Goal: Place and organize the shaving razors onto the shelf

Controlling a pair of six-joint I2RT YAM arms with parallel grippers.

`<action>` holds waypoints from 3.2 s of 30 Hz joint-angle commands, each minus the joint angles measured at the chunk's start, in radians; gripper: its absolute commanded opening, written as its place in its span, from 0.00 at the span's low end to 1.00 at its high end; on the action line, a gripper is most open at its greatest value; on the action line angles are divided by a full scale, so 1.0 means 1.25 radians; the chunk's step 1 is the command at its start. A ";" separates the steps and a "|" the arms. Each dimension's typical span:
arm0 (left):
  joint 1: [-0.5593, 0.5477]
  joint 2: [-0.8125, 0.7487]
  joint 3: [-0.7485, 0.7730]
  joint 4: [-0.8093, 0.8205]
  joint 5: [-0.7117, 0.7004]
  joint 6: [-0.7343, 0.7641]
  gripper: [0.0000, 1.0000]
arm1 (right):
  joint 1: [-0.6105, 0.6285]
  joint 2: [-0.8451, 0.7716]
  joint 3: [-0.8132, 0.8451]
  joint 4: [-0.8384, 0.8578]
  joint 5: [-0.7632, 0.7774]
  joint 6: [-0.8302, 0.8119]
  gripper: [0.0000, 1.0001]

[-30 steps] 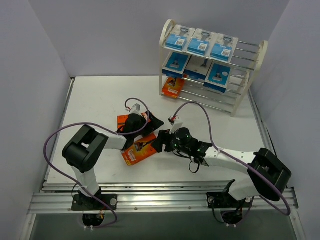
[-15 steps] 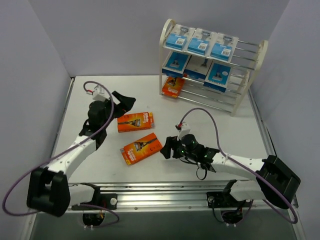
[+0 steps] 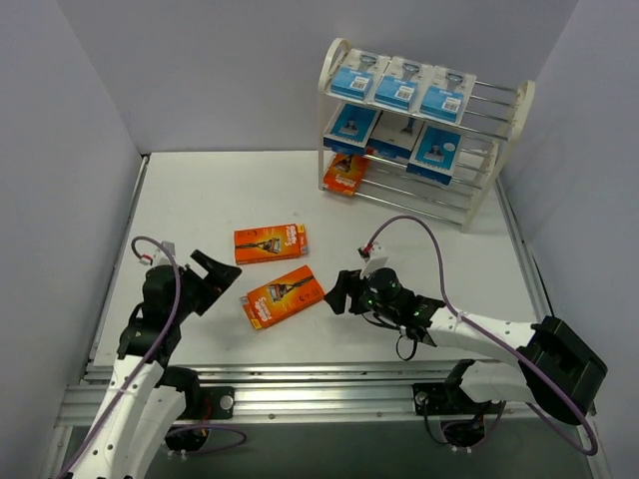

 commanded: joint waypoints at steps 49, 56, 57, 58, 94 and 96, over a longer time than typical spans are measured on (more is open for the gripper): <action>-0.118 0.130 -0.356 0.349 -0.069 -0.134 0.27 | -0.071 0.021 -0.050 0.084 -0.047 0.017 0.66; -0.123 0.201 -0.363 0.423 -0.057 -0.137 0.08 | -0.074 0.019 -0.048 0.082 -0.050 0.014 0.66; -0.124 0.210 -0.361 0.435 -0.052 -0.138 0.06 | -0.075 0.018 -0.050 0.079 -0.050 0.014 0.66; -0.127 0.223 -0.354 0.436 -0.052 -0.138 0.03 | -0.076 0.017 -0.048 0.078 -0.051 0.013 0.66; -0.255 0.444 -0.155 0.593 -0.034 -0.228 0.02 | -0.161 -0.146 0.188 -0.225 0.036 -0.085 0.67; -0.274 0.474 -0.133 0.603 -0.042 -0.230 0.02 | -0.165 -0.145 0.207 -0.240 0.042 -0.091 0.67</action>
